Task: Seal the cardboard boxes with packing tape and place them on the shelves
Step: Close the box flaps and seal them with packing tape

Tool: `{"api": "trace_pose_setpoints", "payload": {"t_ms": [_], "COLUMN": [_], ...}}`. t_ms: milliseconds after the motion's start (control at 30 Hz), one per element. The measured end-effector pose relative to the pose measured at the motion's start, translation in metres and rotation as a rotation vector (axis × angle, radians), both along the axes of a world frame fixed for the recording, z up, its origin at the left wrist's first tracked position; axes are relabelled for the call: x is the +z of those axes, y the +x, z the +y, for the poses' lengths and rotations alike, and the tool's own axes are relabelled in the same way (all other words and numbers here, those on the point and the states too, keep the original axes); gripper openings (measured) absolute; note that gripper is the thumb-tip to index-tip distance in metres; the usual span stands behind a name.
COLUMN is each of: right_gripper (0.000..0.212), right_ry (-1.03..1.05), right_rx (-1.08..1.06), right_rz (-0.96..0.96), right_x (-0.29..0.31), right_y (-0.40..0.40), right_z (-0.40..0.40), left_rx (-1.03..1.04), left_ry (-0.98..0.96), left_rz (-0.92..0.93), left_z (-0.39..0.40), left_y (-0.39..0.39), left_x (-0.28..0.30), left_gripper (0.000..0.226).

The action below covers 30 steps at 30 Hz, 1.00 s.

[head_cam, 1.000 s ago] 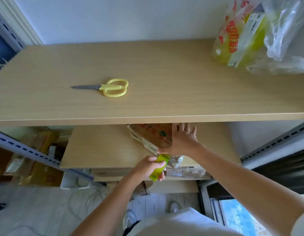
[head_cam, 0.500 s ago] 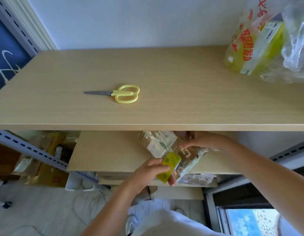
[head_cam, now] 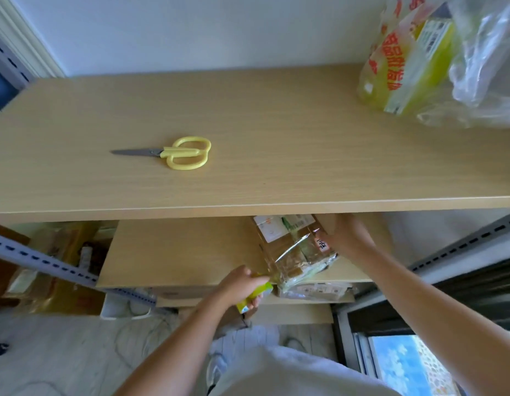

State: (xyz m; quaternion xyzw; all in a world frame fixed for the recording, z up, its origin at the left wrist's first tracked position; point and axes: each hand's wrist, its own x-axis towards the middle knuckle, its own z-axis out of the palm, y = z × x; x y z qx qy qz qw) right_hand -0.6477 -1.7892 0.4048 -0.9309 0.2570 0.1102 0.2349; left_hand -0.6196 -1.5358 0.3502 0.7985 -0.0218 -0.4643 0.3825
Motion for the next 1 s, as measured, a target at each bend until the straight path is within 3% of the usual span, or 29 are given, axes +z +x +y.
{"api": "trace_pose_setpoints", "payload": {"t_ms": [67,133,267,433,567,633,700,767,833,1000], "right_gripper": [0.094,0.134,0.147,0.14,0.129,0.111,0.095,0.093,0.094,0.047], "right_ry": [-0.144,-0.118,-0.209,-0.107,0.385,0.615,0.74,0.842,0.899,0.879], "right_rx": [0.113,0.145,0.095,0.072,0.027,0.021,-0.04,-0.116,-0.179,-0.224], "right_rz": [0.071,0.238,0.348,0.271,0.194,0.185,0.209,0.199,0.189,0.103], "right_x": [0.002,-0.006,-0.023,-0.015,-0.002,-0.001,-0.006,-0.018,-0.025,-0.024], "right_y": [-0.006,-0.005,0.004,0.008,0.001,-0.012,-0.028,-0.043,-0.053,-0.063], "right_z": [0.031,0.063,0.093,0.056,0.001,-0.013,-0.024,-0.032,-0.038,-0.033], "left_rx": [0.025,0.006,-0.07,-0.151,-0.169,-0.257,-0.367,-0.418,-0.449,-0.423], "left_ry": [-0.006,-0.001,-0.005,-0.316,-0.47,-0.429,-0.243,-0.041,0.026,0.09], "left_rz": [0.011,0.004,-0.038,0.043,-0.074,-0.157,-0.343,-0.494,-0.483,-0.394], "left_z": [-0.009,-0.014,-0.01,0.013,0.019,0.01,0.004,0.005,0.003,-0.017], "left_y": [0.003,0.006,0.009,0.002,0.003,0.011,0.024,0.035,0.036,0.017], "left_x": [-0.002,-0.004,-0.004,0.012,0.056,0.079,0.094,0.097,0.092,0.051], "left_gripper": [0.028,0.024,0.031,0.025,0.018,0.021,0.033,0.047,0.051,0.051]}}
